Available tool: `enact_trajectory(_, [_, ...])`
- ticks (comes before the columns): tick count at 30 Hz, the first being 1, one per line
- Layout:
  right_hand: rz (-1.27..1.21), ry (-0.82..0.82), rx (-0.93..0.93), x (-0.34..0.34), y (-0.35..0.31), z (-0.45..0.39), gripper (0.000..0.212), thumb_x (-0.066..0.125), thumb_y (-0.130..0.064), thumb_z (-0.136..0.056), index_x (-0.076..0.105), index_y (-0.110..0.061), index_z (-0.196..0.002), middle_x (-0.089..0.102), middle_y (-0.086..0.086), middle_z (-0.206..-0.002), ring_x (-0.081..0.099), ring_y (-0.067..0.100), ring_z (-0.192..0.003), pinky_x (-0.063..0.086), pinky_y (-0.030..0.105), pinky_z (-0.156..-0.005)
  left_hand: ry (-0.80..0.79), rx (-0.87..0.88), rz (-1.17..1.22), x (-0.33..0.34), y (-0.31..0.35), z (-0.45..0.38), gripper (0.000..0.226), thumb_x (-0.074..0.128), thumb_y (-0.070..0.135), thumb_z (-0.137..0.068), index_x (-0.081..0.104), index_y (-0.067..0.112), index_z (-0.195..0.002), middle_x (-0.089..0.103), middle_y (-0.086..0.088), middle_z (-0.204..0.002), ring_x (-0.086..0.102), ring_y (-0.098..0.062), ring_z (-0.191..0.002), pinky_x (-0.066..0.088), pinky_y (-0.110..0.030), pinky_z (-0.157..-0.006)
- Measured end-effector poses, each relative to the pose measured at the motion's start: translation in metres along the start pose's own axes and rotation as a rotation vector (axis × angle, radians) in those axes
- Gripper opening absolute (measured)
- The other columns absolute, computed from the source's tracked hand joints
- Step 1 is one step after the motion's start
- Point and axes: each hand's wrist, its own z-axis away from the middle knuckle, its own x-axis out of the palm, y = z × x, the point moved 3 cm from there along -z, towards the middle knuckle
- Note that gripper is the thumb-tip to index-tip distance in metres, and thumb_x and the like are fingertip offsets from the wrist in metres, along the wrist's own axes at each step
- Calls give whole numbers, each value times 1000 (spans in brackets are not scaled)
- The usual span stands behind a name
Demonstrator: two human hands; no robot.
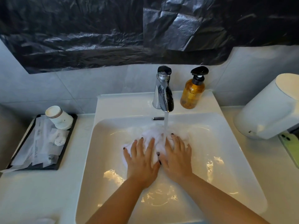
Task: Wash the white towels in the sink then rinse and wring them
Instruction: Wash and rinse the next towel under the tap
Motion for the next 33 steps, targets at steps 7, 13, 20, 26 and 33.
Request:
enact_trajectory(7, [154,292,-213,3,11,-38,45,43,-51,-85,65,-18,-107,59,10,-98,54,31,-76,42,39,-58,224,58,-118,4,-2,-30,53,40,46,-76,49,19,-121,59,-17,-106,51,-35,-88,46,-51,-75])
enact_trajectory(13, [76,30,-235,-26,7,-56,37,64,-42,-80,58,-12,-101,53,8,-97,58,29,-78,50,40,-55,65,33,-162,-16,-4,-41,48,37,45,-90,50,20,-129,53,-10,-120,51,-32,-104,42,-46,-84])
enact_trajectory(20, [-852,-687,259,-75,14,-49,29,59,-46,-92,66,-19,-90,66,-1,-88,61,14,-79,49,26,-75,-350,-377,1022,-67,-24,-37,46,74,49,-58,73,23,-96,72,1,-103,67,-16,-91,56,-34,-86])
enact_trajectory(26, [-790,-556,629,-64,43,-37,37,52,-49,-90,61,-14,-83,66,7,-86,61,23,-76,45,29,-70,-501,-686,1059,-57,-52,-19,77,43,79,-83,62,14,-120,61,-9,-127,63,-33,-108,50,-38,-90])
enact_trajectory(33, [-418,84,-49,-43,26,-11,47,48,-51,-90,60,-19,-122,52,6,-128,51,27,-116,47,43,-94,240,21,192,-43,-23,-4,69,42,62,-87,52,17,-137,55,-11,-138,51,-34,-128,44,-52,-99])
